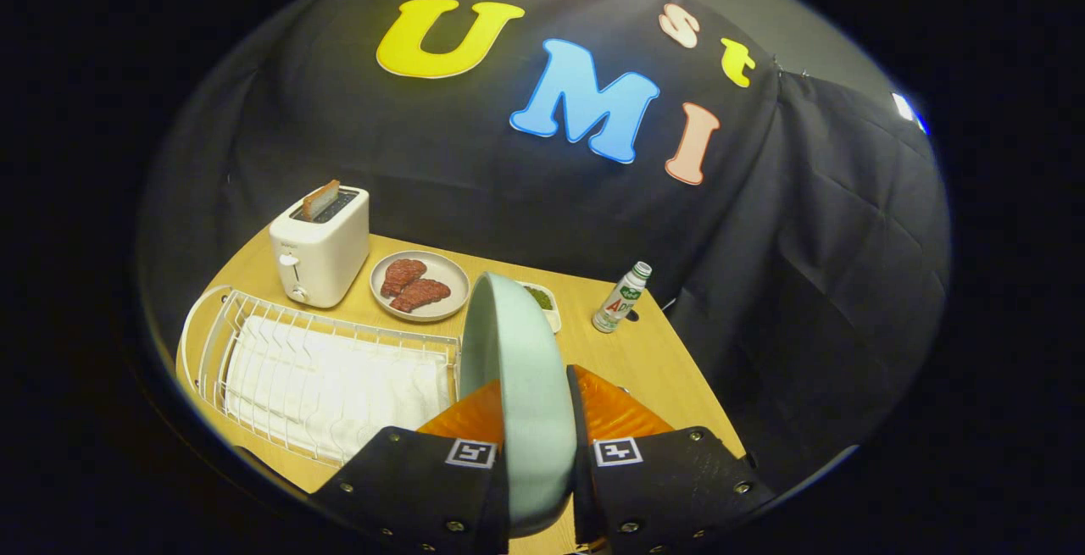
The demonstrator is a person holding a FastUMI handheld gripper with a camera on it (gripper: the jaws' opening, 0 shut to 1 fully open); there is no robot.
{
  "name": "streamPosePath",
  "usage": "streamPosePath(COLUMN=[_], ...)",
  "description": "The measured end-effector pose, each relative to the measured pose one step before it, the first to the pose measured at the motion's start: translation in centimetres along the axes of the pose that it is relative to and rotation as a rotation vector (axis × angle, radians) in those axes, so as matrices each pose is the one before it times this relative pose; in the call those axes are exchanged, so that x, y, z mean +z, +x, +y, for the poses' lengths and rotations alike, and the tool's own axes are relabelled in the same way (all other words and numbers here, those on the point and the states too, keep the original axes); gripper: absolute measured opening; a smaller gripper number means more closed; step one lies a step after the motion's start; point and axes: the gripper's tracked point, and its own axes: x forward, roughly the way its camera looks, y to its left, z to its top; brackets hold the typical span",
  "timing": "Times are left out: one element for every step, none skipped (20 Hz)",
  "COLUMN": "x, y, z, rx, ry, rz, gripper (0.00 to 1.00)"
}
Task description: Take the plate from the dish rack, then take the spoon from the basket and place it into the plate.
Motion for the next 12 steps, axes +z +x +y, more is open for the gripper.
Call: streamPosePath(x=[-0.604,-0.555,-0.543,-0.718,-0.795,-0.926,-1.194,-1.108,-1.011,-0.981,-0.93,-0.961], y=[-0.464,-0.451,-0.53,-0.488,-0.585,-0.492,-0.51,-0.469,-0.351,-0.313,-0.251,-0.192], z=[-0.419,-0.457,-0.528,-0.36,-0.086,0.138,0.3,0.29,0.417,0.578,0.561,0.534], rx=[0.00406,0.00794,0.00522,0.00961,0.01795,0.02276,0.02591,0.02609,0.02803,0.0318,0.03165,0.0317], ry=[-0.00882,-0.01356,-0.01539,-0.01148,-0.00591,-0.00601,-0.0074,-0.00991,-0.01087,-0.00939,-0.0071,-0.0073], rz=[0.00114,0.00025,-0.00305,-0.0033,-0.00122,0.00355,0.00713,0.00706,0.00554,0.00628,0.00675,0.0035], gripper=[0.28,0.27,0.28,0.27,0.27,0.28,0.27,0.27,0.27,0.28,0.28,0.28])
